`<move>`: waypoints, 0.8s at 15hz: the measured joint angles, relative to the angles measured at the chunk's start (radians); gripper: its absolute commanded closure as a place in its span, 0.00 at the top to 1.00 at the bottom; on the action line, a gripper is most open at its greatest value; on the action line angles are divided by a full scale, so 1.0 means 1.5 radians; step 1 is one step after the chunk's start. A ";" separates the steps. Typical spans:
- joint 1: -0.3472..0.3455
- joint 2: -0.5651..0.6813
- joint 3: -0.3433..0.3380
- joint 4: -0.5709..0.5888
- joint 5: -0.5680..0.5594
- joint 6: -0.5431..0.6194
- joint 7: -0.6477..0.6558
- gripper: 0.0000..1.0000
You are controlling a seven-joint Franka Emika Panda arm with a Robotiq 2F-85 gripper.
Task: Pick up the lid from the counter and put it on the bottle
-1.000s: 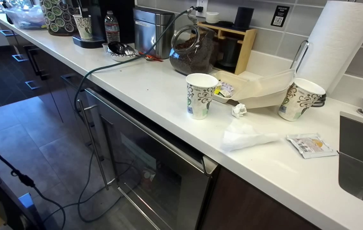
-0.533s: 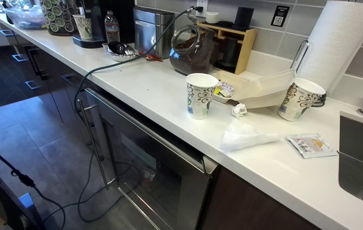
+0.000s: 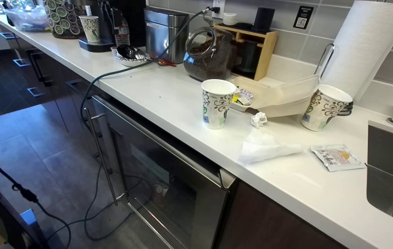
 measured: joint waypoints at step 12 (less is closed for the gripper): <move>-0.062 0.128 0.028 0.116 0.064 -0.017 -0.029 1.00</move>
